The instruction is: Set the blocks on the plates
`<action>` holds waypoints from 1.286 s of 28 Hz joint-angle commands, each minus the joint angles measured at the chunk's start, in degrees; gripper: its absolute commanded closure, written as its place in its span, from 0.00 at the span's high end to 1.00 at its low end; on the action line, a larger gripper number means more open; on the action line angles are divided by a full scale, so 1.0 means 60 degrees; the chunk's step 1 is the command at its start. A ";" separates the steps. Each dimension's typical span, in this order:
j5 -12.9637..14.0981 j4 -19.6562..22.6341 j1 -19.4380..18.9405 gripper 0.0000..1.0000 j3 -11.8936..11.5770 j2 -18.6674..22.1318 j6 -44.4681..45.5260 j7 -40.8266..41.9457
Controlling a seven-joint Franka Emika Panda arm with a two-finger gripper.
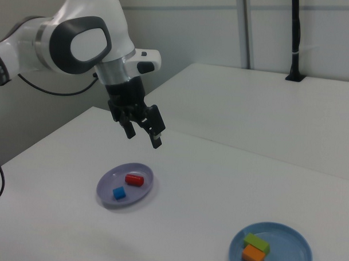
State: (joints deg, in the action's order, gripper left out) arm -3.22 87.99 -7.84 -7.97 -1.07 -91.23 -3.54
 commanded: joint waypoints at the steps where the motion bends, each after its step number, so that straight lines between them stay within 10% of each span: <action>1: 0.0303 0.1171 0.0281 1.00 0.0040 0.0999 -0.0718 0.0107; 36: 0.0508 0.1024 -0.0275 1.00 0.0303 0.0428 -0.1025 0.0136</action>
State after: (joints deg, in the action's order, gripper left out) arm -1.84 93.31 -7.34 -5.90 1.20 -95.76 -3.54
